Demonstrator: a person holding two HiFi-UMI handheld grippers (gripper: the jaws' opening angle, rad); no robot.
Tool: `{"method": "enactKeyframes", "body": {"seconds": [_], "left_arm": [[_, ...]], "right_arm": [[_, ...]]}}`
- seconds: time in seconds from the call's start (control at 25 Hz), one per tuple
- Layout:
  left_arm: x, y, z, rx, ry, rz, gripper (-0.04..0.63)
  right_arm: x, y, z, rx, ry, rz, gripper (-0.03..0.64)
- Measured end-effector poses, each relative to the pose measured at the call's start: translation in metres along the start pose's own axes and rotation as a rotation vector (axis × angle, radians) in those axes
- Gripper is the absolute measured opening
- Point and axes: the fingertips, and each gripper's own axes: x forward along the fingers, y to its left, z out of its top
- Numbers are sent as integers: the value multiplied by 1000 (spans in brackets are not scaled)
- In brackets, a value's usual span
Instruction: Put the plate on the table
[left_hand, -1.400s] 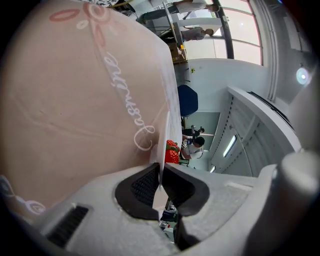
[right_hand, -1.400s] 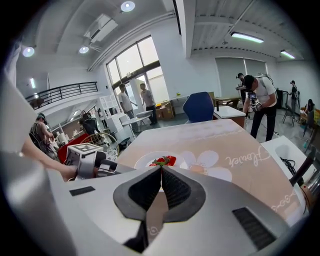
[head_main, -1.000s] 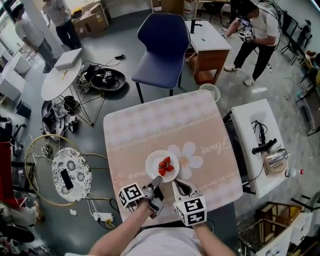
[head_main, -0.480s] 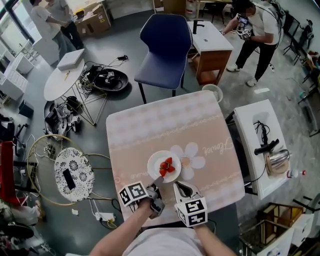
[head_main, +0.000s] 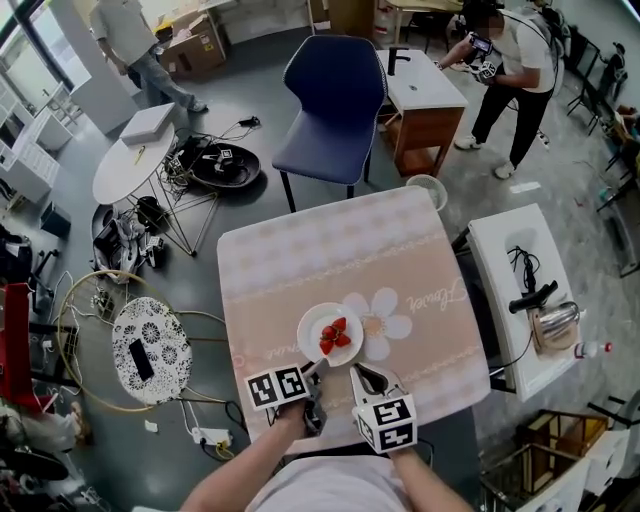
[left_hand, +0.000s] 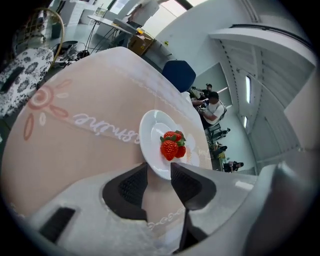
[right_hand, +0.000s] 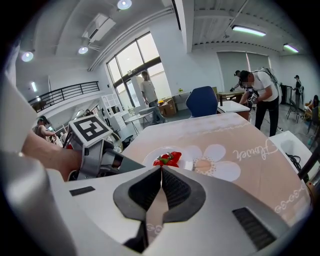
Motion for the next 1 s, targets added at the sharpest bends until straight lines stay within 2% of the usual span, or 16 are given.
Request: {"method": "enactKeyframes", "body": {"seconds": [0.4, 0.8, 1.0], "left_arm": [[-28, -3, -7, 126, -8, 15, 138], [-77, -30, -18, 408, -74, -35, 118], [-102, -44, -30, 493, -113, -97, 100]], "right_arm": [[-9, 16, 1, -8, -21, -3, 5], [-36, 52, 3, -14, -68, -19, 5], [-48, 75, 2, -34, -94, -14, 5]]}}
